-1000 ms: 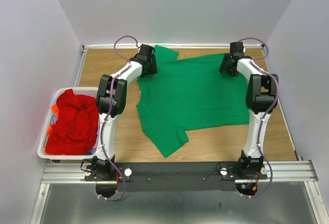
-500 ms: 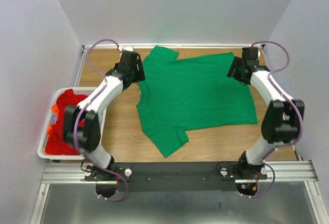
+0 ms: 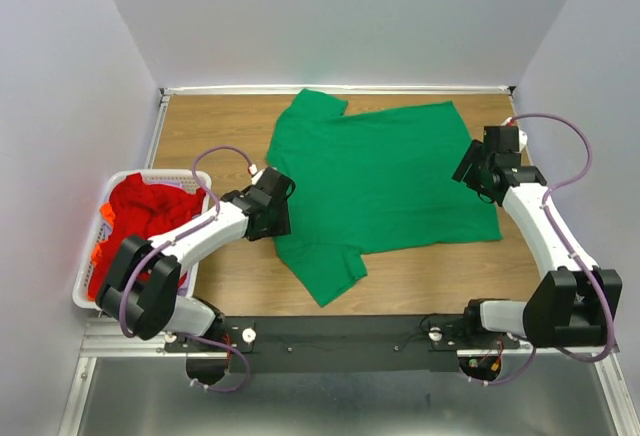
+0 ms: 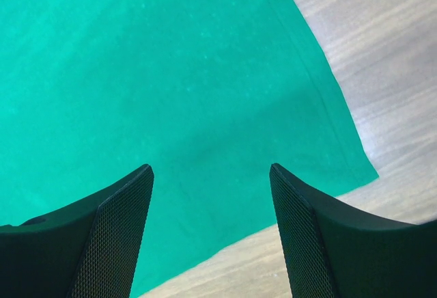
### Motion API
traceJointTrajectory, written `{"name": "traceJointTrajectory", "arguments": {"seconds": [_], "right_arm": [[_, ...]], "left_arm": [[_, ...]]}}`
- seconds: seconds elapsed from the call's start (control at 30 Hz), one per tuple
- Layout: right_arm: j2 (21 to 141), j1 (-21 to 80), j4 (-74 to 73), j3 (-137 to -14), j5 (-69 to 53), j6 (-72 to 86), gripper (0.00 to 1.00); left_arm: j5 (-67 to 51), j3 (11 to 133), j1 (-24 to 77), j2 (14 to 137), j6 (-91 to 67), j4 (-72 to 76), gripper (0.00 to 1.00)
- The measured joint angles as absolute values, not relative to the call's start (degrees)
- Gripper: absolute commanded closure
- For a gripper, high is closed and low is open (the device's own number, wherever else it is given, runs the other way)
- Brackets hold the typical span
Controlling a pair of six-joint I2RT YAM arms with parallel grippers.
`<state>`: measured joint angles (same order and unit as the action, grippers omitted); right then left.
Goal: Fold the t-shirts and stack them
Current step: Flatten the tshirt out
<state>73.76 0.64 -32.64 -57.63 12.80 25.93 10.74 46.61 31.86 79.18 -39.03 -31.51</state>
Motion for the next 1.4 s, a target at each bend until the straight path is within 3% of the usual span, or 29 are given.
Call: {"name": "traceJointTrajectory", "arguments": {"seconds": [0.23,0.7,0.73,0.9,1.07,1.4], "right_arm": [[69.7,0.6,-33.1,-54.2,12.9,27.1,0.24],[69.1,0.6,-33.3,-52.5,12.9,27.1,0.24],[69.1,0.6,-33.3,-52.3,12.9,27.1,0.24],[69.1,0.6,-33.4,-51.7,13.4,27.1,0.24],[69.2,0.6,-33.3,-51.5,15.4,27.0,0.24],[72.3,-8.9,-35.9,-48.2,13.2,28.5,0.32]], "left_arm": [[10.4,44.1,34.8,79.5,-44.1,-31.4,0.50],[10.4,42.0,36.8,81.4,-47.9,-30.3,0.53],[10.5,42.0,36.9,81.5,-48.0,-30.0,0.61],[10.5,42.0,37.3,81.9,-48.1,-29.2,0.75],[10.9,42.0,37.3,82.1,-48.3,-29.3,0.98],[11.2,42.3,37.6,82.1,-48.4,-29.9,1.00]]}}
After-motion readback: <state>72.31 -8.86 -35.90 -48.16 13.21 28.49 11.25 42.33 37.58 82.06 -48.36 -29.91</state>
